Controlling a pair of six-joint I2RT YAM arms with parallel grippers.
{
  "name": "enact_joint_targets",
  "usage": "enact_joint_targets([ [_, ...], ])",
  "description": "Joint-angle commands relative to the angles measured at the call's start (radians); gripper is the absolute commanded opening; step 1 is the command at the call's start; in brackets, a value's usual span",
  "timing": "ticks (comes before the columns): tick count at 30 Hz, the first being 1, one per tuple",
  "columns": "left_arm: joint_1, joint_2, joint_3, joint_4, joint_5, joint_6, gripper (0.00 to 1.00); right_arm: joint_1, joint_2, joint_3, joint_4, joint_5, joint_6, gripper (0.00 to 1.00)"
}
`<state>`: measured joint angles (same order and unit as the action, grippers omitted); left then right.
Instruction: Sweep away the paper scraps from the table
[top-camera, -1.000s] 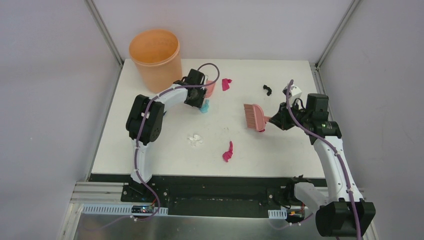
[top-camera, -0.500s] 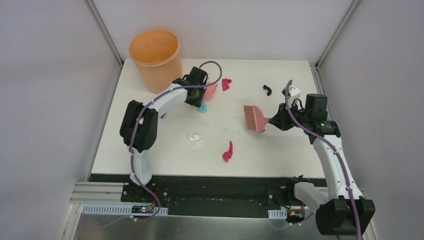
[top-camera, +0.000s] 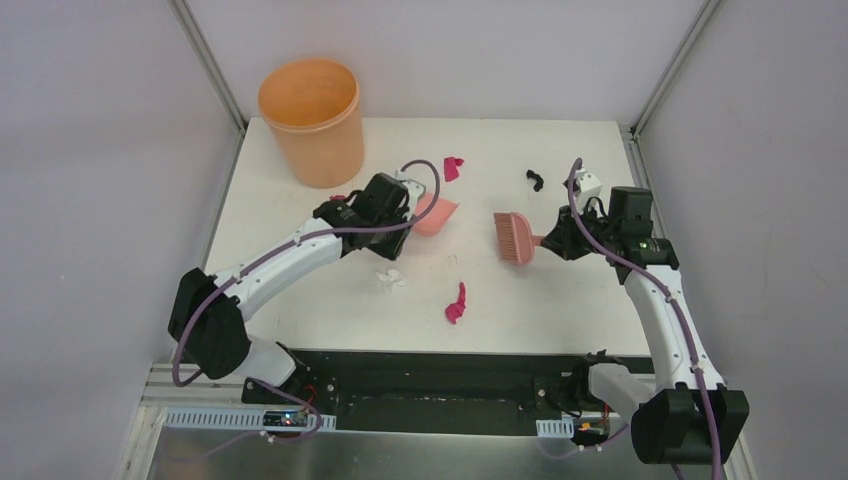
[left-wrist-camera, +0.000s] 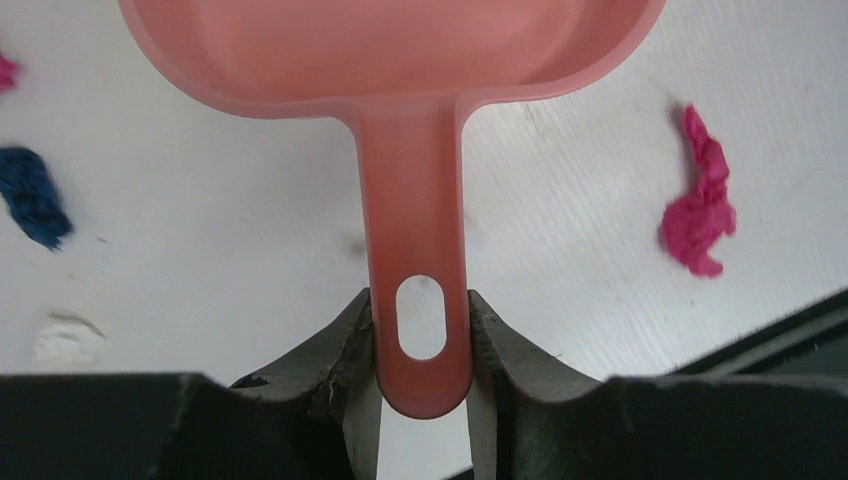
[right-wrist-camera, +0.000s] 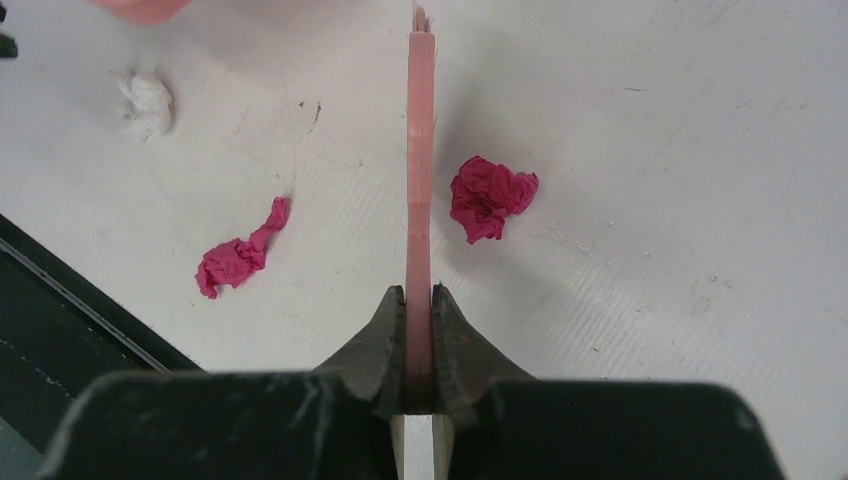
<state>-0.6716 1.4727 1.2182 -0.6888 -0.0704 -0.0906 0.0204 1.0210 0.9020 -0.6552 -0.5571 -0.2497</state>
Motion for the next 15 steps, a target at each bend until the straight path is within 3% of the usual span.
enact_joint_targets([
  [1,-0.047,-0.131,-0.109,-0.036,0.052,-0.073,0.01,-0.018,0.006,0.017,0.019,0.023,-0.021,0.0],
  [5,-0.056,-0.233,-0.173,-0.074,0.007,-0.072,0.0,-0.018,-0.002,0.066,-0.092,-0.179,-0.085,0.0],
  [9,-0.056,-0.3,-0.254,-0.016,-0.104,-0.058,0.0,0.025,0.08,0.176,-0.367,-0.444,-0.264,0.0],
  [12,-0.056,-0.328,-0.302,0.03,-0.126,-0.069,0.0,0.125,0.219,0.319,-0.594,-0.442,-0.371,0.0],
  [15,-0.056,-0.329,-0.307,0.034,-0.15,-0.062,0.0,0.193,0.333,0.375,-0.653,-0.408,-0.342,0.0],
])
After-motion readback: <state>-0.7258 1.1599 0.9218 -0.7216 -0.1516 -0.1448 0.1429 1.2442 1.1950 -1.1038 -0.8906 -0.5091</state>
